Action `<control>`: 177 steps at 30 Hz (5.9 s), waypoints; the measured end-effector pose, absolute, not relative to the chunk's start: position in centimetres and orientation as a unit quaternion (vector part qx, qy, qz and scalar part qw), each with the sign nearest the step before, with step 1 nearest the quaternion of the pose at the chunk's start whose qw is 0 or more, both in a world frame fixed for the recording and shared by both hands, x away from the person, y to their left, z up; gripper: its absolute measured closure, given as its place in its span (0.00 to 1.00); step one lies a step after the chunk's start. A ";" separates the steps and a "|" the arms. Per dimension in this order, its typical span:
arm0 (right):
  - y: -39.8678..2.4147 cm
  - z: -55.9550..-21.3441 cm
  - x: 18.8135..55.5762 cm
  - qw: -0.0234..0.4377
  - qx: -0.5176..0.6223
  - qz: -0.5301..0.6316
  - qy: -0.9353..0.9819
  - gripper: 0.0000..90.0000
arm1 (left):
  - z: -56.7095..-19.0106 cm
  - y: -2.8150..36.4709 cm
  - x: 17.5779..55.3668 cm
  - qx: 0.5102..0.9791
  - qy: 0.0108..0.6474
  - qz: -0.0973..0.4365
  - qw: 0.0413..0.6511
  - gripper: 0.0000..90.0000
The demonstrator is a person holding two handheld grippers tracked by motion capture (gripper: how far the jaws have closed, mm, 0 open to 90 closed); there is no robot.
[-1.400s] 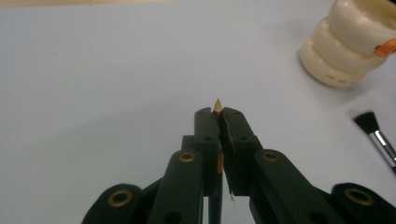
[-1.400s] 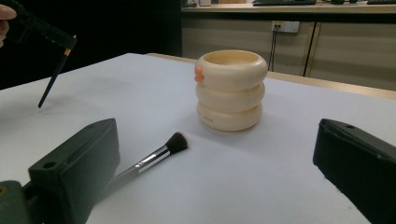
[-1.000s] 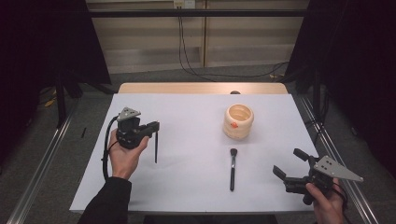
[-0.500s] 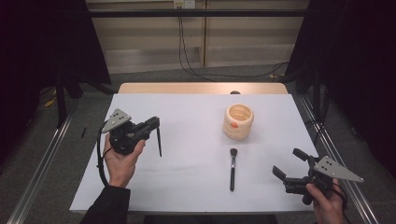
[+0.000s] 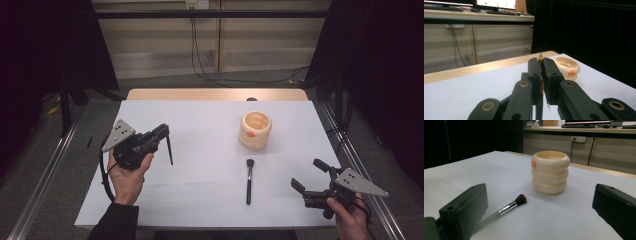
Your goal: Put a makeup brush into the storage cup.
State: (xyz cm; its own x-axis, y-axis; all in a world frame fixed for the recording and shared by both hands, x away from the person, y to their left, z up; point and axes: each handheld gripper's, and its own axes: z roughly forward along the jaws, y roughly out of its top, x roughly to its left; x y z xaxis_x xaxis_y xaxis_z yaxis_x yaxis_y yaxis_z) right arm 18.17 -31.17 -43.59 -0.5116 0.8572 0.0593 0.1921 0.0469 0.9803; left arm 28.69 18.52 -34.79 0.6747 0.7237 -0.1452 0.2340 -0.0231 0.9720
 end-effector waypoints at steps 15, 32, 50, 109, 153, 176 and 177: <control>-29.8 -42.6 18.6 0.243 0.364 0.594 0.675 0.03 | -33.6 15.7 27.5 0.705 0.304 0.184 0.613 0.95; -25.5 -40.7 20.7 0.153 0.314 0.612 0.709 0.02 | -32.6 10.9 27.2 0.720 0.267 0.131 0.627 0.95; -19.6 -39.3 24.4 0.072 0.240 0.650 0.717 0.38 | -33.3 8.8 26.2 0.728 0.266 0.106 0.623 0.95; -17.0 -38.1 26.9 0.071 0.217 0.629 0.743 0.93 | -34.2 7.3 26.1 0.723 0.269 0.149 0.618 0.27; -19.4 -37.9 27.6 0.112 0.238 0.627 0.733 0.93 | -39.1 14.9 25.8 0.706 0.296 0.226 0.603 0.03; -22.3 -37.3 28.6 0.147 0.272 0.626 0.716 0.93 | -43.3 20.2 22.6 0.688 0.333 0.231 0.602 0.03; -22.3 -37.3 28.6 0.147 0.272 0.626 0.716 0.93 | -43.4 20.4 22.7 0.688 0.332 0.238 0.600 0.03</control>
